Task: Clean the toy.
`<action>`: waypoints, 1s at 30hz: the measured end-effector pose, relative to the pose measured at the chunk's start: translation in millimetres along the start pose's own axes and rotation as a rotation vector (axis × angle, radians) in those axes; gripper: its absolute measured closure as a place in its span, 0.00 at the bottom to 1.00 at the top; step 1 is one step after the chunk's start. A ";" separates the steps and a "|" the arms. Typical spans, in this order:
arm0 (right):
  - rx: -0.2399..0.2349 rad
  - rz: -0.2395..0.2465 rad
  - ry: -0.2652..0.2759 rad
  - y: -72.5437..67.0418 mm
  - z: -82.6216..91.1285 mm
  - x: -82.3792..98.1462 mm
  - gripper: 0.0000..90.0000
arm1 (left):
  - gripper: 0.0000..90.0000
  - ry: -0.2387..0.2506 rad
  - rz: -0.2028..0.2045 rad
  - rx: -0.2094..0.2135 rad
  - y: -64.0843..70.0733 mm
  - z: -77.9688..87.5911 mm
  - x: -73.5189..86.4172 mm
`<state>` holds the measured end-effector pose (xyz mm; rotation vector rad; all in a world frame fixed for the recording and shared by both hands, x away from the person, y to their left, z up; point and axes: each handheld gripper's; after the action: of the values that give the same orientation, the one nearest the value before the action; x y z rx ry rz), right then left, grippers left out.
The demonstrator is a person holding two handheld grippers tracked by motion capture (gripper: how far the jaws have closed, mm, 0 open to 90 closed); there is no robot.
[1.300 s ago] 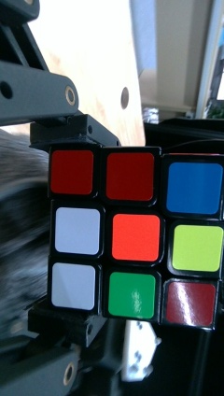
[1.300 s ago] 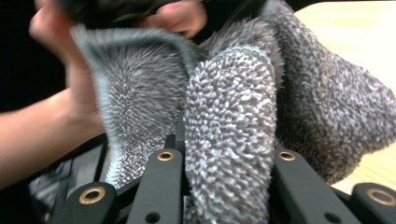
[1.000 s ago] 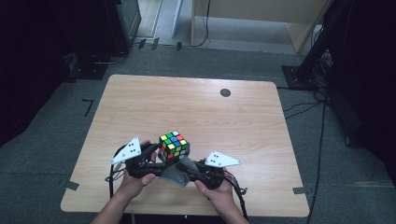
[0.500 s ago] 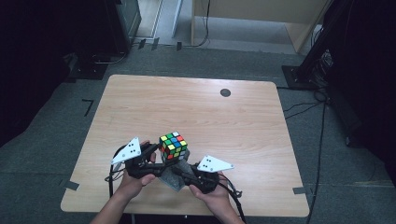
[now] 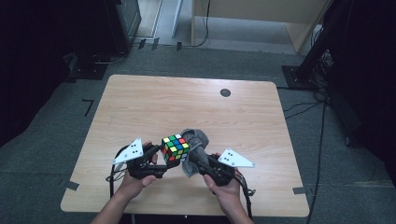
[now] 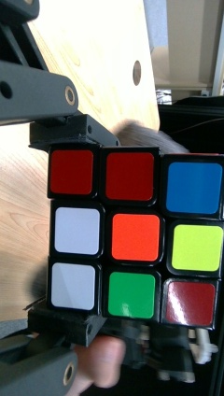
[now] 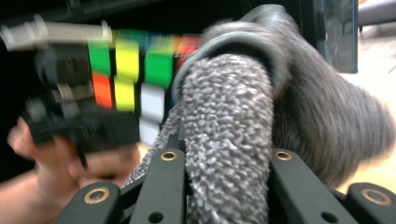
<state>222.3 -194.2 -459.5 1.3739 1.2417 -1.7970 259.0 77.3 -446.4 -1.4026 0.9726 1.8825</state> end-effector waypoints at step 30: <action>0.346 0.068 -0.173 37.8 28.0 -6.8 0.85 | 0.38 -0.093 0.012 -0.208 -23.7 -4.7 8.3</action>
<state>244.4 -236.0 -464.5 1.3850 0.8111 -2.1022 278.3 86.9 -460.1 -1.4134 0.7599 2.0872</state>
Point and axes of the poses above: each handheld gripper's, and its own axes: z roughly backward along the jaws, x roughly out of its underside, y roughly to its right, and after that the axes turned 13 degrees about -x, right-handed
